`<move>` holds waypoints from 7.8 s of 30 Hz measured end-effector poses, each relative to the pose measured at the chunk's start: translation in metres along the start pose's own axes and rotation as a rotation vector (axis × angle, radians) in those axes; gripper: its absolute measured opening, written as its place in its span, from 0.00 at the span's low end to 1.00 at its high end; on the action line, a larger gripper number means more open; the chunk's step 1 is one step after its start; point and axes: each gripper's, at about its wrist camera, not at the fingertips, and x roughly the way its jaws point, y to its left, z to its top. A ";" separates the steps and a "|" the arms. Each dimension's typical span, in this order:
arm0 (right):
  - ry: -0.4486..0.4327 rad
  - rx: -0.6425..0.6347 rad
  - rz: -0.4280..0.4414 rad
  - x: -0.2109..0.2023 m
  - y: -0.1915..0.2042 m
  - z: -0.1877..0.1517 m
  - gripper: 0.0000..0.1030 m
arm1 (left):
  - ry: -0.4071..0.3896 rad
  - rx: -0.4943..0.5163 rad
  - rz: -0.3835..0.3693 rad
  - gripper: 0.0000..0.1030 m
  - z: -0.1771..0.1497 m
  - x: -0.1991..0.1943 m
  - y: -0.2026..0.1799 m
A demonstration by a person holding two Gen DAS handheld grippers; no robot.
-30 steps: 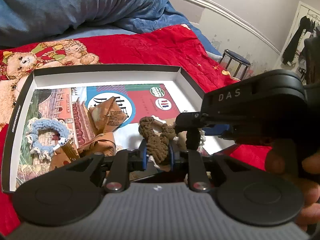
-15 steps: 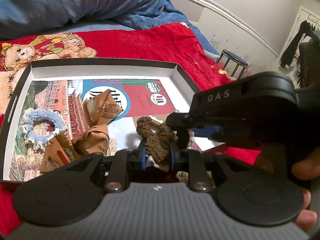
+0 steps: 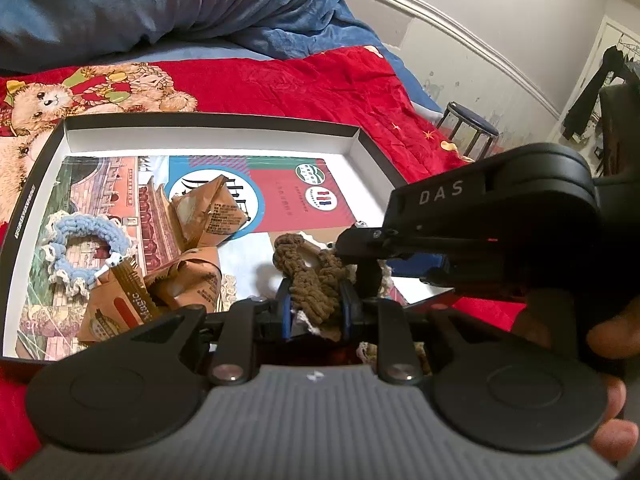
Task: Organize objects
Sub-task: 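Lower both held scrunchies down into the box, then open both tools to release the scrunchies inside the box, then grasp the cream scrunchie with the left tool while the right grasps a pyramid packet, then carry the cream scrunchie and brown packet over the black box with both tools, then lower the scrunchie and packet into the box and open both tools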
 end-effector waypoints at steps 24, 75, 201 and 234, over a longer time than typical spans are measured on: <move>0.002 -0.076 0.035 0.004 0.010 -0.005 0.23 | -0.031 0.031 0.074 0.54 -0.003 0.002 -0.004; -0.084 0.196 -0.101 -0.118 -0.079 -0.081 0.76 | -0.049 0.222 -0.084 0.72 -0.053 -0.019 -0.048; -0.092 -0.213 0.166 0.082 0.114 -0.005 0.40 | -0.173 0.015 0.385 0.14 0.047 -0.038 0.087; -0.042 -0.178 0.208 0.089 0.110 -0.017 0.56 | -0.186 0.050 0.319 0.64 0.038 -0.044 0.081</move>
